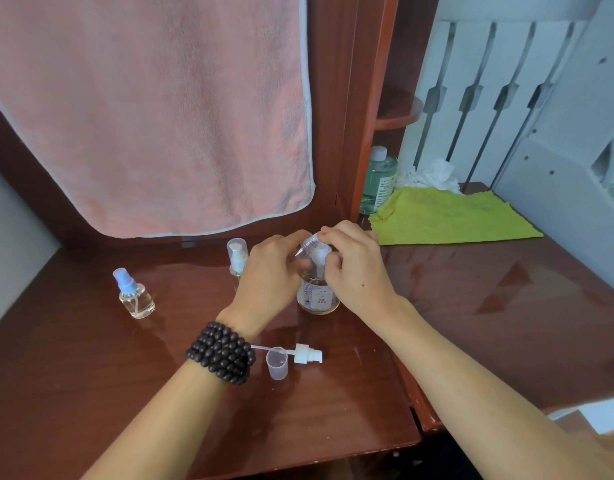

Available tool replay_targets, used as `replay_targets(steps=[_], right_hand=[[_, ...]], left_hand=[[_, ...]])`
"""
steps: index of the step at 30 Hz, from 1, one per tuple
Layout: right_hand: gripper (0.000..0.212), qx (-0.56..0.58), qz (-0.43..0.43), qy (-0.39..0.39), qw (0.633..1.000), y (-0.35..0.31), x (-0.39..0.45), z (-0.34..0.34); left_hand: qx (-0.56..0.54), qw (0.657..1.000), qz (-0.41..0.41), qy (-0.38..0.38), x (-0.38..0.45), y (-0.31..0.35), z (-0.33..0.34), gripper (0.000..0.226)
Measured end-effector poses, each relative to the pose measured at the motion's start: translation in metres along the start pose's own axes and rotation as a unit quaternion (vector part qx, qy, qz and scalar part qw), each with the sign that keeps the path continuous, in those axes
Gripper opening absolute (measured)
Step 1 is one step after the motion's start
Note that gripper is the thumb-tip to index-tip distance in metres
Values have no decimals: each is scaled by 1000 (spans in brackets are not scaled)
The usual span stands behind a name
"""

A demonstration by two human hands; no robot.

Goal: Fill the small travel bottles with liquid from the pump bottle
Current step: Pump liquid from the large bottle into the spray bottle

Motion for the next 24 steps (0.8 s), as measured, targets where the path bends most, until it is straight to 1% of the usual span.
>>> replay_targets(steps=[4,11,18,24], right_hand=[[48,2,-16,21,1000,0,-1,-5],[45,2,-15,24,1000,0,2,-5],[39,2,0,-4,1000,3,3,2],[46,4,-15,19,1000,1,2,-4]], left_hand=[[3,1000,11,4,2,3,-4,34],[2,1000,9,8,1,1,-2,33],[0,1000,0,6,-2,-3,6,34],[-7,1000,10,-1,3,-3,1,31]])
Point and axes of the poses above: each hand's wrist, its own x-axis towards the middle knuckle, its own z-axis out of the palm, y = z × x, the point moved 5 cm from there along x, towards the middle knuckle
